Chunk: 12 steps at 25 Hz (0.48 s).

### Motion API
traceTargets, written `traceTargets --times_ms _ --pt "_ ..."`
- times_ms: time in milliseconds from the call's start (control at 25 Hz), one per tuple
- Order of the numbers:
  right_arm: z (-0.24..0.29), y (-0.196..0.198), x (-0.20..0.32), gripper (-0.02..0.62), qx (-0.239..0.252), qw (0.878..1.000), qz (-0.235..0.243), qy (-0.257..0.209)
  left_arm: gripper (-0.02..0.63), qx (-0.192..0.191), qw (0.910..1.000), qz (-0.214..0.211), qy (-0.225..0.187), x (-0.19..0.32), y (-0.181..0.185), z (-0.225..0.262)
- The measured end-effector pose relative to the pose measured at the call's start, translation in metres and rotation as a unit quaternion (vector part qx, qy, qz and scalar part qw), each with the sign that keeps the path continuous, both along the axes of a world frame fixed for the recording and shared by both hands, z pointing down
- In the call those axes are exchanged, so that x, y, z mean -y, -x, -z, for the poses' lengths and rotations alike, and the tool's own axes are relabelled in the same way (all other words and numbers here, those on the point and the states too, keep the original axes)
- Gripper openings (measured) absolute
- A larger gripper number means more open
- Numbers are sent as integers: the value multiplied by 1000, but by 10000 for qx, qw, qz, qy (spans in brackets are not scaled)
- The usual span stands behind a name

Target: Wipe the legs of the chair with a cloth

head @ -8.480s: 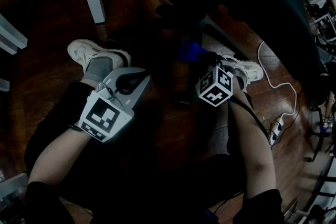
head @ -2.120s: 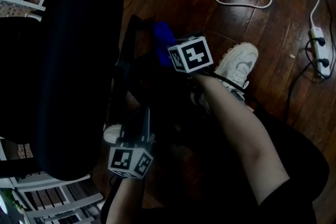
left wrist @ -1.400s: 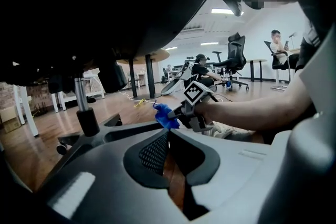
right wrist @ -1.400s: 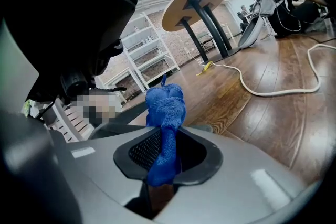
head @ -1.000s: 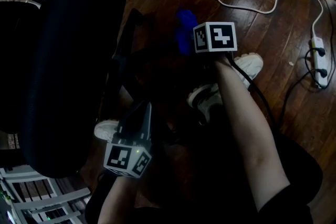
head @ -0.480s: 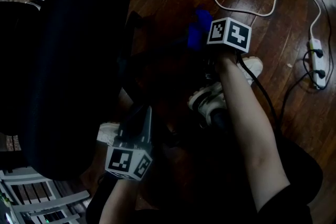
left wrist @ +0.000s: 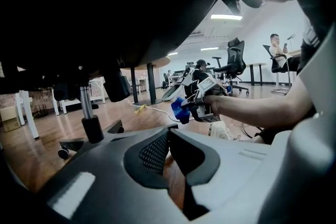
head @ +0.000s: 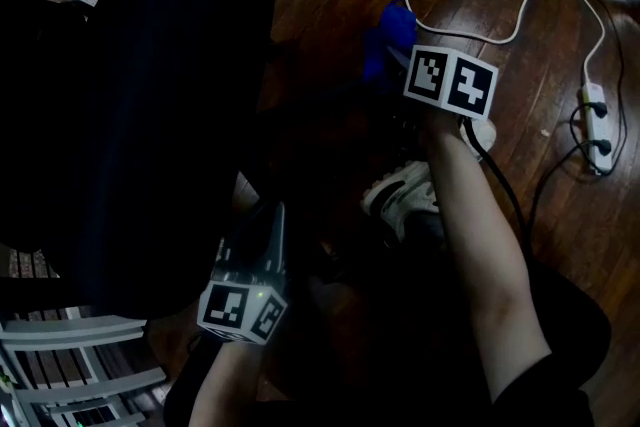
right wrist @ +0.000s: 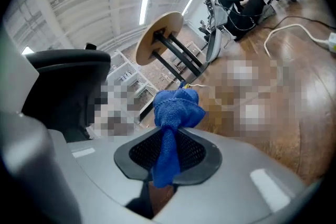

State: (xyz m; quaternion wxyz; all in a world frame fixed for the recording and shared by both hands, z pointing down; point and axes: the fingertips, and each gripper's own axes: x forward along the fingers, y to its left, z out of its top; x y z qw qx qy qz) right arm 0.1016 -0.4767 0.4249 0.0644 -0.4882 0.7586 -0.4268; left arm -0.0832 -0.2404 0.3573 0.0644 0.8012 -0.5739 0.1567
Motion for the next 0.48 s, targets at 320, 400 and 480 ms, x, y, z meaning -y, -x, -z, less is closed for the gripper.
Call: traceTargets --times_ms 320,400,480 --pt "43 -12 -36 91 -1859 9758 778 -853 6 -104 9992 -46 -391 -29 4 23" --pt "39 -25 -55 91 -2201 9661 1000 -909 6 -132 9987 0 -494 -37 7 26" --pt "38 -34 -77 91 -1915 9723 1122 -737 6 -146 9983 43 -570 -46 11 30"
